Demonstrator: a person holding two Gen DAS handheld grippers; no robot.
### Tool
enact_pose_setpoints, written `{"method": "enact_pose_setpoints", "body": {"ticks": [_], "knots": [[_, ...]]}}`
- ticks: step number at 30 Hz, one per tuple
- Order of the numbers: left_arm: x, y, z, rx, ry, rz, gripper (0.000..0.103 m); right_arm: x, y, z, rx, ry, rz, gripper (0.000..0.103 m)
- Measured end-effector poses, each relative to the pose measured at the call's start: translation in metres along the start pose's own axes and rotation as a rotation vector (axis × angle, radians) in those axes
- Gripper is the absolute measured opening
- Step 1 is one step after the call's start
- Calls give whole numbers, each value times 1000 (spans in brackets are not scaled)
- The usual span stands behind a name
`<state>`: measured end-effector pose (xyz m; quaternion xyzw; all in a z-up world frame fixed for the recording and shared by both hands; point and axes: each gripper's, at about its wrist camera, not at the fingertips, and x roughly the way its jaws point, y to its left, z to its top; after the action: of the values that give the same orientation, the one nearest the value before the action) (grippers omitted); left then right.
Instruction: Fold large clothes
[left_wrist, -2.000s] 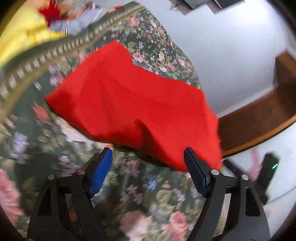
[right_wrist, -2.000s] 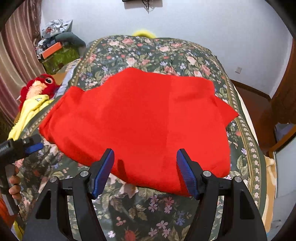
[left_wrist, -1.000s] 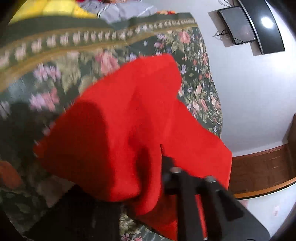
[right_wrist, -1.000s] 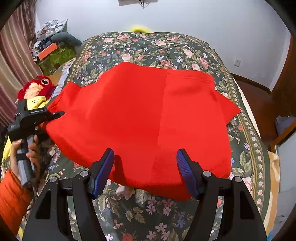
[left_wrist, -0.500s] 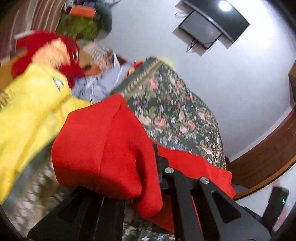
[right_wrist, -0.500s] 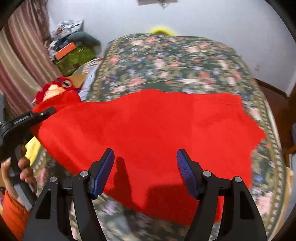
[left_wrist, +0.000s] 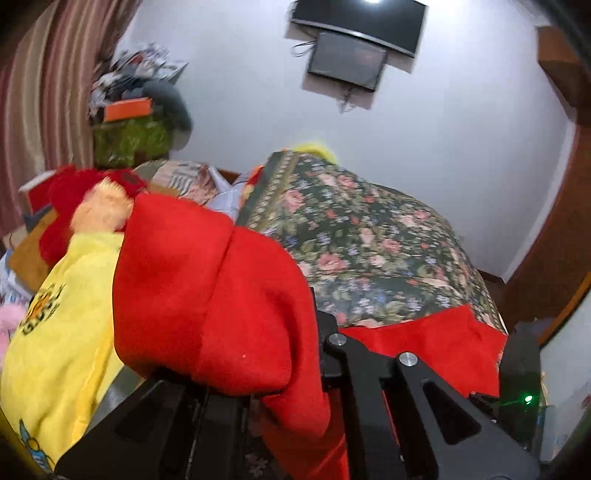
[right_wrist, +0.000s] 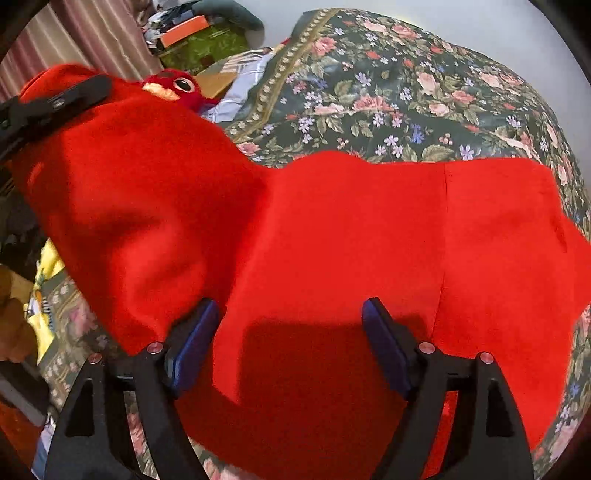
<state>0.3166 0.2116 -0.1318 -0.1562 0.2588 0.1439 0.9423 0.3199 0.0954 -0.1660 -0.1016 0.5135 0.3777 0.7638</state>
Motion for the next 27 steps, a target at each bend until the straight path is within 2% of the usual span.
{"method": "enact_pose_setpoints", "body": {"ticks": [2, 7, 10, 13, 16, 18, 21, 25, 27], "knots": [[2, -18, 4, 18, 7, -42, 5, -19, -13, -3, 33, -28, 8, 77], [12, -62, 12, 9, 73, -148, 5, -75, -65, -28, 110, -139, -84, 77], [14, -91, 11, 25, 91, -193, 5, -92, -104, -53, 196, -137, -187, 78], [7, -120, 9, 57, 87, -244, 5, -86, -131, -75, 233, -82, -255, 78], [-1, -150, 9, 89, 85, -312, 5, -64, -145, -91, 278, -24, -205, 77], [-8, -171, 5, 140, 88, -350, 5, -55, -146, -97, 308, -27, -160, 78], [-11, -196, -12, 216, 119, -393, 5, -54, -146, -98, 320, -44, -141, 80], [9, -216, -54, 318, 271, -422, 5, -68, -154, -106, 350, -51, -99, 80], [20, -209, -73, 326, 348, -419, 5, -77, -155, -115, 358, -55, -98, 80]]}}
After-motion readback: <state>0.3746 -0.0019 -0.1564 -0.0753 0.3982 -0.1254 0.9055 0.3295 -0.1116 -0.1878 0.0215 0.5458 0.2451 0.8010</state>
